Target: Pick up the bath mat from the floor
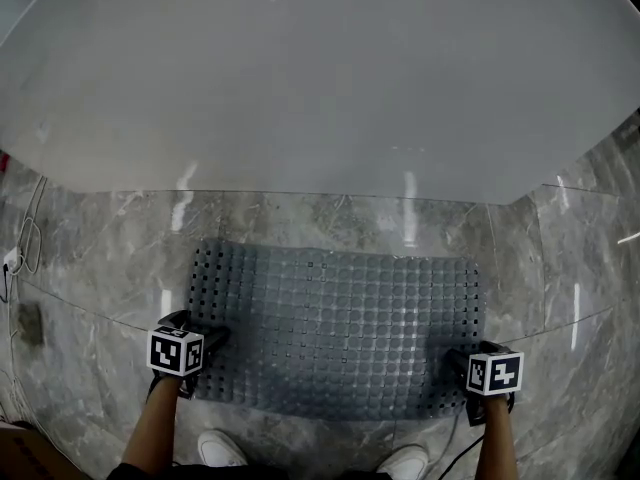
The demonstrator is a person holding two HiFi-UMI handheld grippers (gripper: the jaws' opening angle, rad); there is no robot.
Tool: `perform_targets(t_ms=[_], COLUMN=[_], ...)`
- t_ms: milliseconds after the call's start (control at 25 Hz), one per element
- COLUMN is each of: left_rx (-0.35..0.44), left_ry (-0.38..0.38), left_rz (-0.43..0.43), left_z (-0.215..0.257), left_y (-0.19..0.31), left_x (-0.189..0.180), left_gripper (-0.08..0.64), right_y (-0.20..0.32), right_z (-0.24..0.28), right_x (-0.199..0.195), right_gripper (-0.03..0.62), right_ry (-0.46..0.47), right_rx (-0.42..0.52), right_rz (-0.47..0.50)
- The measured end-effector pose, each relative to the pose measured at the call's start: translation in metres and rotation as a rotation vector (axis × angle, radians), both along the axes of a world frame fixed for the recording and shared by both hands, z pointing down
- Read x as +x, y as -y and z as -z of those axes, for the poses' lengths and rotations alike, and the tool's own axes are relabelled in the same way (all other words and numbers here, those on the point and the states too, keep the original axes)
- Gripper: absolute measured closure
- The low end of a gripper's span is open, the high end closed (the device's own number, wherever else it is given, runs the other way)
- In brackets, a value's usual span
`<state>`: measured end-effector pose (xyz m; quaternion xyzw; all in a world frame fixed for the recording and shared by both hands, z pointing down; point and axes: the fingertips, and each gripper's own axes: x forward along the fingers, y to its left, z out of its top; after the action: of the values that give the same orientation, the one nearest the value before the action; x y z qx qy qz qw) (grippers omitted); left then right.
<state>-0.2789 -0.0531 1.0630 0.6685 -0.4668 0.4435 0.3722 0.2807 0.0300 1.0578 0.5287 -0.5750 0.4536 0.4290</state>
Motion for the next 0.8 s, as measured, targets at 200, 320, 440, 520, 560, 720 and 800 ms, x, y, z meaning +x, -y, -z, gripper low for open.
perform_targets(t_ms=[200,320,440,520,560,720,800], left_rx=[0.005,0.015,0.033,0.038,0.040,0.066,0.077], left_ry=[0.011,0.015,0.022,0.013,0.001,-0.070,-0.107], left_rz=[-0.010,-0.021,-0.071,-0.105,-0.114,-0.119,-0.122], left_z=[0.002,0.005,0.009,0.010,0.010,0.018,0.025], left_y=[-0.001,-0.001,-0.002,-0.004,-0.004,-0.004,-0.004], left_x=[0.002,0.006,0.017,0.024,0.027,0.036,0.040], left_gripper=[0.132,0.191,0.291,0.347,0.371,0.471,0.494], right_y=[0.000,-0.001,-0.001,-0.001,-0.001,-0.001,-0.002], right_z=[0.001,0.003,0.005,0.006,0.006,0.012,0.019], right_x=[-0.007,-0.015,-0.022,-0.026,-0.027,-0.033,-0.036], right_gripper=[0.269,0.332,0.395,0.421,0.431,0.469,0.483], right_ry=[-0.004,0.007,0.004,-0.016,-0.026,-0.029,-0.023], right_rx=[0.021,0.030,0.055,0.072,0.077,0.112,0.144], right_rz=[0.014,0.028,0.050,0.075,0.088,0.103,0.106])
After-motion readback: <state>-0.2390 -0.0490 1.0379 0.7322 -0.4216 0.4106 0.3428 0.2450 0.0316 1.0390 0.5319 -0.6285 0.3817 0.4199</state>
